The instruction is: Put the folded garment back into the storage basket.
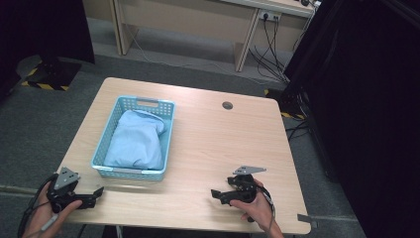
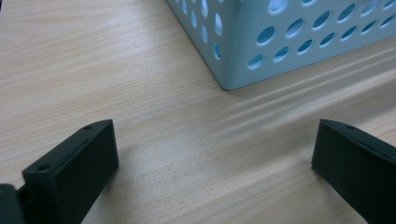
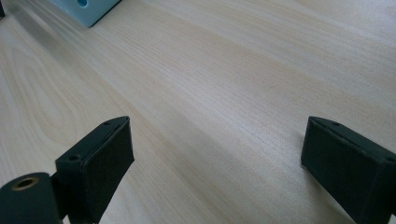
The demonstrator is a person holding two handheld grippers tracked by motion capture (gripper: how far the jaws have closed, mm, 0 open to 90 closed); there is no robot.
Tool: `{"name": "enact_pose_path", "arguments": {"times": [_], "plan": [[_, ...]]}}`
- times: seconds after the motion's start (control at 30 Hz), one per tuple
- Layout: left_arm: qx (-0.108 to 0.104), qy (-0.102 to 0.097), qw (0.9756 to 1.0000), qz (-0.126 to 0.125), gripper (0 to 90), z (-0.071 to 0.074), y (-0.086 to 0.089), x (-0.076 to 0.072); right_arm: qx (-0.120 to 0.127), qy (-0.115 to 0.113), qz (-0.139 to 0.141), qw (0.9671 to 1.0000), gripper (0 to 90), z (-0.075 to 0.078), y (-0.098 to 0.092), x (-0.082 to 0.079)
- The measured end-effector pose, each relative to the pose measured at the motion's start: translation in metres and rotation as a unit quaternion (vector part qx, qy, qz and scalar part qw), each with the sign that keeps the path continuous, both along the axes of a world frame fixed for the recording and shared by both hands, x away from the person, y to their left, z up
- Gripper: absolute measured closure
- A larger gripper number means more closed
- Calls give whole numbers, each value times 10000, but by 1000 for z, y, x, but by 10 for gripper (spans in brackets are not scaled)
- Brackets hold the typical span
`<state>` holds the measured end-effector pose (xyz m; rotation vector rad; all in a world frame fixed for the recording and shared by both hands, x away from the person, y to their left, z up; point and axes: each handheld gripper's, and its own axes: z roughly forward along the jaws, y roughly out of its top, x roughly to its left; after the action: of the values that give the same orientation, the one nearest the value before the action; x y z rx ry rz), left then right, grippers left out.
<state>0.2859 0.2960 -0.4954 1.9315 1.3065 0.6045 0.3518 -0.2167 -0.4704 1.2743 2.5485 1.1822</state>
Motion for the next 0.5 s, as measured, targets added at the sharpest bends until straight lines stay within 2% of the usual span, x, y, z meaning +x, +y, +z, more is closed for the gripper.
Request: {"name": "enact_pose_path", "arguments": {"times": [0.5], "plan": [[0, 0, 10000, 0, 0, 0, 0, 0, -28, -40, -54, 10000, 96, 0, -5, -6]]}}
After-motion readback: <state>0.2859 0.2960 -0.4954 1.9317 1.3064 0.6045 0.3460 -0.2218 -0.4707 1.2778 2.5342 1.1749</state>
